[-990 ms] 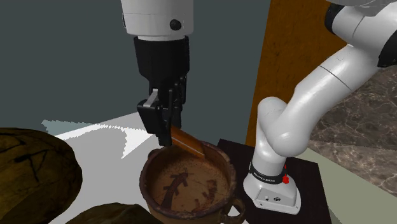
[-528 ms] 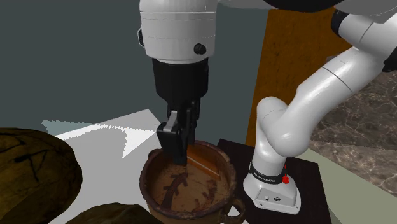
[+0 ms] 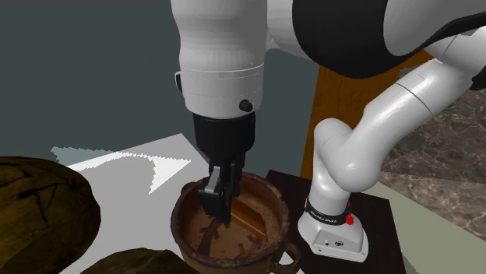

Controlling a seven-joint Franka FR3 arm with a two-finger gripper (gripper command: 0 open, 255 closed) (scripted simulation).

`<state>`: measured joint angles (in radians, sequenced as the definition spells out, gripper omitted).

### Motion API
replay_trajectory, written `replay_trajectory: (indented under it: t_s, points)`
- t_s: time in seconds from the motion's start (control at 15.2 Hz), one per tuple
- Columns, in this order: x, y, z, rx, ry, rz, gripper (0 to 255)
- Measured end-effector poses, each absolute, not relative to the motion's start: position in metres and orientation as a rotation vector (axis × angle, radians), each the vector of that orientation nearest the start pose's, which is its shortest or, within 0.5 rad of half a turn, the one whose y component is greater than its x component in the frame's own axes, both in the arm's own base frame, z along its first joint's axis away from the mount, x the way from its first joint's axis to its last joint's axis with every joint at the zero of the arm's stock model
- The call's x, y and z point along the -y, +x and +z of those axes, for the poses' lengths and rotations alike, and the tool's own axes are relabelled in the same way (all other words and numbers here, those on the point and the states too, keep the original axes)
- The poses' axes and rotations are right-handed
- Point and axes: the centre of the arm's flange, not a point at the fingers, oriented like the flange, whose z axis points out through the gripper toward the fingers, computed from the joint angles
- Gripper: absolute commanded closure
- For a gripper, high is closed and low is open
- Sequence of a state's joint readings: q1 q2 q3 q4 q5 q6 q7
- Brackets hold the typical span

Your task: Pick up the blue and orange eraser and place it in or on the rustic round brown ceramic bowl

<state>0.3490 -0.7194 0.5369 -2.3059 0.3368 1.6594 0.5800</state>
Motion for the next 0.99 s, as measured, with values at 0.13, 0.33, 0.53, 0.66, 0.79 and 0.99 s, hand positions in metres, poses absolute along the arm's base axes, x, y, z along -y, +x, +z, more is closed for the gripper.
replay_trajectory:
  t_s: [0.13,0.33,0.53,0.66,0.79,0.99]
  points:
    - [-0.328,0.174,0.552,0.252,-3.135,-0.013,255]
    - [-0.328,0.175,0.551,0.252,-3.135,-0.014,255]
    - [-0.328,0.175,0.551,0.251,-3.135,-0.014,0]
    - [-0.328,0.175,0.551,0.251,-3.135,-0.014,0]
    - [-0.328,0.175,0.551,0.251,-3.135,-0.014,0]
    - [-0.327,0.174,0.570,0.251,-3.134,-0.015,0]
